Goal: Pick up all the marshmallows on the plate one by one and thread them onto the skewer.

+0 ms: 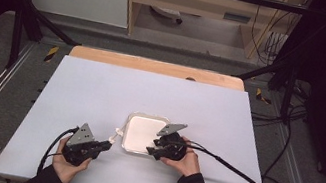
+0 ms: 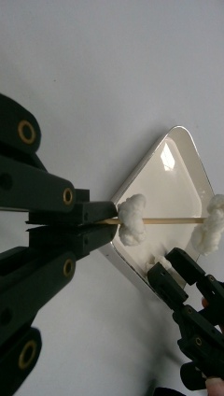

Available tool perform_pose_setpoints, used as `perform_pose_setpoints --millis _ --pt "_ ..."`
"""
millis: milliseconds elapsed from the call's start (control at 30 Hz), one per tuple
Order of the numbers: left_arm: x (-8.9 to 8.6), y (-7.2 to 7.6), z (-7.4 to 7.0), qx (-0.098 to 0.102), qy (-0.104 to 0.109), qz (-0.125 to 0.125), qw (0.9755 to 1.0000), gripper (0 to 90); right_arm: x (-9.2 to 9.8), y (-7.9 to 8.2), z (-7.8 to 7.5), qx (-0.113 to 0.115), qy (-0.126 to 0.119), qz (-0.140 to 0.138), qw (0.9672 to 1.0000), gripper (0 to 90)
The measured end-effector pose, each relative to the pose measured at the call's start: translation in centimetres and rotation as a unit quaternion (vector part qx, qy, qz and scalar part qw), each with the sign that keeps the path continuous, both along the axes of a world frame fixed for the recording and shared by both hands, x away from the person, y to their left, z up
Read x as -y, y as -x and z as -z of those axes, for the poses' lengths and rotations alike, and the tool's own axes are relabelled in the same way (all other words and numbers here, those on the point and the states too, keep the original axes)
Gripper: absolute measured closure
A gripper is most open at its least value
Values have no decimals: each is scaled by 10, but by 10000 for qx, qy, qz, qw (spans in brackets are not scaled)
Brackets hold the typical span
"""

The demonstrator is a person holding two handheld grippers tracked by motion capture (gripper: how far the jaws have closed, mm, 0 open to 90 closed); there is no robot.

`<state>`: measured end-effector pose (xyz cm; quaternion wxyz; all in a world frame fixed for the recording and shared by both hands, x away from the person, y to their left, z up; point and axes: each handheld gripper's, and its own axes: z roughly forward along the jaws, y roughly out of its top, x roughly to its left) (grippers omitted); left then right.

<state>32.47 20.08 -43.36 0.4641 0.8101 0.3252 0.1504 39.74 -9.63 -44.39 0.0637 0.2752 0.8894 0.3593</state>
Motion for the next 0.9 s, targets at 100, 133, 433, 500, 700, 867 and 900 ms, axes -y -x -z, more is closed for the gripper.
perform_pose_setpoints --millis 100,133,433,500,700,867,900 --pt "0 0 0 4 -1 6 10000 886 0 1 0 8 23 -51 10000 645" --pt "0 0 0 4 0 6 10000 886 0 2 0 9 13 -65 10000 667" --pt "1 0 0 3 9 7 10000 886 -1 4 1 -45 -43 -108 9999 761" --pt "1 0 0 13 11 9 10000 886 -1 4 0 -48 -51 -110 9999 769" --pt "1 0 0 16 -10 41 10000 886 2 3 -6 24 -195 -37 9998 779" --pt "1 0 0 18 -6 55 10000 886 7 1 -19 98 -426 1 9990 781" --pt "2 1 0 17 -1 54 10000 886 9 1 -21 120 -469 0 9988 781"
